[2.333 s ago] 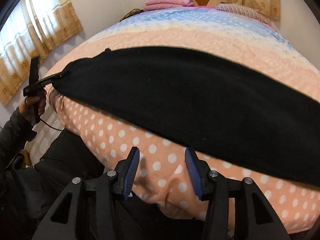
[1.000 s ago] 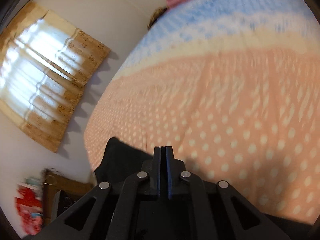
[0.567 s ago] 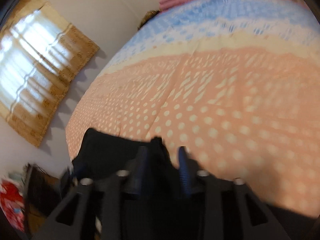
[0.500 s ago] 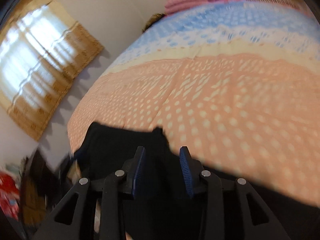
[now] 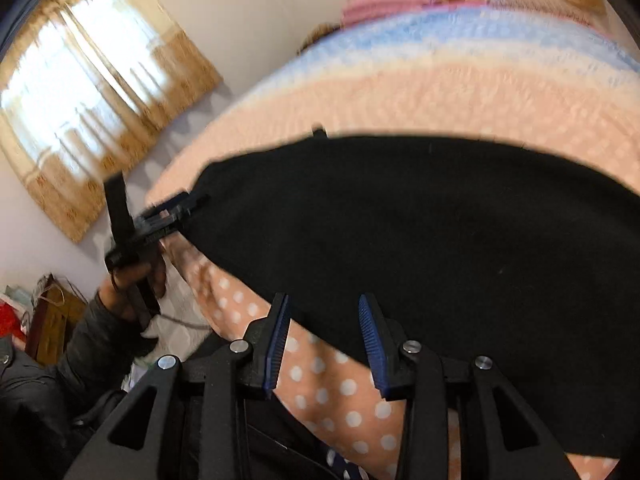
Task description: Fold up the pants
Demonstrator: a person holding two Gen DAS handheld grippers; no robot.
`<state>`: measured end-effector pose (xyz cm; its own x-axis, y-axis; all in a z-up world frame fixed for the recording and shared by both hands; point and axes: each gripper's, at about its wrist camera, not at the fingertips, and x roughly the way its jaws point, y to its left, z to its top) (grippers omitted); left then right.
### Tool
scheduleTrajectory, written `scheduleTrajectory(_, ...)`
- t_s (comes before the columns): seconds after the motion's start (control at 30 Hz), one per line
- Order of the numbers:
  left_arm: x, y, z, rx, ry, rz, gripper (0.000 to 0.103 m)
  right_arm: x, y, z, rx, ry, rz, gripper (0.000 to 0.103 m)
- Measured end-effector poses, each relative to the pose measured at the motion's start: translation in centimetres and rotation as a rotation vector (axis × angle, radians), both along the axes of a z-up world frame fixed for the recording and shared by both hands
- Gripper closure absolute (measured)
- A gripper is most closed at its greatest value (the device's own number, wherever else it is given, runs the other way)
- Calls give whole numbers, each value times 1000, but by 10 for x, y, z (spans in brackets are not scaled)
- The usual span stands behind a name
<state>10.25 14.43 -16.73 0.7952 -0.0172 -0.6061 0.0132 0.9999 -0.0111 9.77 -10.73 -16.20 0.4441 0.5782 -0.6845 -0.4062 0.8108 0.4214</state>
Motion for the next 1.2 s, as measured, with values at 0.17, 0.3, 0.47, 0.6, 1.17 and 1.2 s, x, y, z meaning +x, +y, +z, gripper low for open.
scheduleTrajectory(0.17,-4,-9,-4,62,14,-22,3,-1,-19,-9,-137,-7,-99,52)
scheduleTrajectory(0.3,-4,-11,-6,58,29,-13,3,-9,-47,0,-58,-35,-169,52)
scheduleTrajectory(0.47,-7,-27,0,76,24,-45,3,-11,-92,3,-32,-62,-292,52)
scheduleTrajectory(0.6,0,-33,-11,81,76,-38,3,-6,-129,-11,36,13,-382,52)
scheduleTrajectory(1.17,12,-133,26,93,4,-274,3,-23,-222,27,-517,-139,-827,47)
scheduleTrajectory(1.2,14,-139,24,94,13,-286,3,-24,-233,24,-528,-123,-833,47)
